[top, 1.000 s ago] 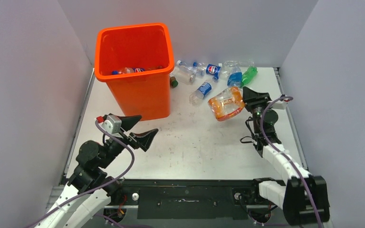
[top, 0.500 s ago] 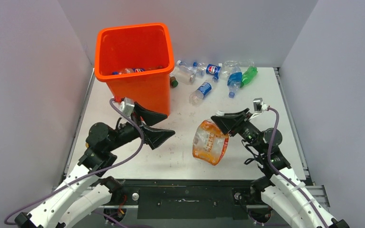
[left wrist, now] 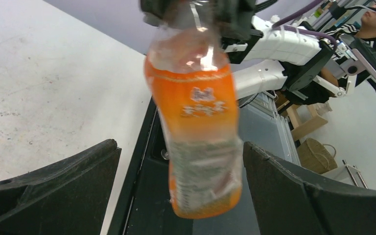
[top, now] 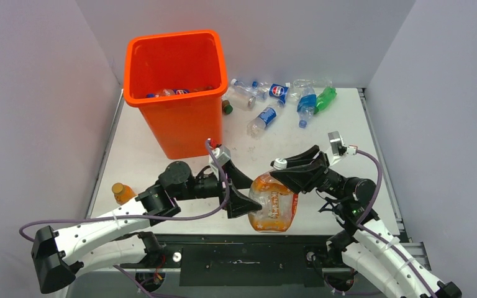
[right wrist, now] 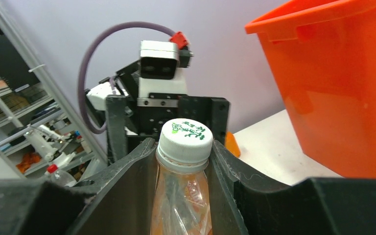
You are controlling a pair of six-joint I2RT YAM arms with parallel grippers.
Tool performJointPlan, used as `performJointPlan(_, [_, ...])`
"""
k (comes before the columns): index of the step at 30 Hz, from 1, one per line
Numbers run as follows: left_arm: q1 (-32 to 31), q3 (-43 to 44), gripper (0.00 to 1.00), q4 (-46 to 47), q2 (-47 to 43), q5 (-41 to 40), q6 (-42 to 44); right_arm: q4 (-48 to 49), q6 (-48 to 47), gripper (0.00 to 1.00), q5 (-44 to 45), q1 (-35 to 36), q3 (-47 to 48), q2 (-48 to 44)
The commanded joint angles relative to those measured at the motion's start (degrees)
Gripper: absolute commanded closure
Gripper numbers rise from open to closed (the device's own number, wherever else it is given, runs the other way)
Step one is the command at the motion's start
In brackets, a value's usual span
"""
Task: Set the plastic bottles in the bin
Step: Place the plastic bottle in the trash bin.
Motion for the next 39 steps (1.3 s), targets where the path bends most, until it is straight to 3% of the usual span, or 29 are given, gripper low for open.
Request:
performJointPlan(1, [-1.07, 1.82, 0.04, 4.47, 1.50, -3.72, 1.21, 6.29, -0.45, 0.95, -0.05, 3.08, 1.64, 0.63])
performJointPlan(7, [-1.76, 2.26, 0.01, 7.62, 4.53, -0.33, -1.48, 1.32, -4.70, 0.95, 2.93, 6.40, 2.20, 0.46])
performJointPlan(14, [-2.38, 3.31, 0.33, 8.24, 6.70, -0.12, -2.55, -8.26, -11.15, 0.95, 7.84, 10.11, 4.58, 1.26])
performJointPlan(20, [-2.89, 2.05, 0.71, 11.51, 5.94, -2.08, -2.98, -12.50, -13.18, 0.93, 11.10, 12.12, 5.79, 0.94])
performJointPlan(21, [-2.87, 1.46, 0.74, 12.13, 5.26, -3.20, -2.97, -13.30, -13.47, 0.85, 11.39, 12.21, 6.13, 0.70])
performJointPlan(24, [-2.86, -0.56, 0.82, 15.24, 2.45, -5.87, -3.00, -15.80, -13.97, 0.34, 12.27, 12.36, 6.88, -0.89])
performJointPlan(26, [-2.85, -2.25, 0.85, 17.86, 0.31, -7.88, -3.39, -18.54, -14.81, 0.14, 13.62, 12.34, 7.18, -2.82])
performJointPlan(27, [-2.84, -2.78, 0.86, 18.90, -0.75, -8.90, -3.44, -20.07, -15.19, 0.08, 14.35, 12.36, 7.14, -3.96])
performJointPlan(29, [-2.84, -3.41, 0.88, 20.59, -2.99, -10.96, -3.36, -22.42, -15.48, 0.01, 15.19, 12.36, 6.68, -6.21])
performJointPlan(32, [-2.85, -3.02, 0.91, 21.31, -4.52, -13.07, -2.91, -23.34, -14.65, 0.09, 14.34, 12.46, 5.03, -8.61])
performJointPlan(39, [-2.84, 0.13, 0.94, 18.82, -3.19, -12.06, -2.01, -12.92, -7.50, 0.07, 5.92, 12.40, 0.11, -7.87])
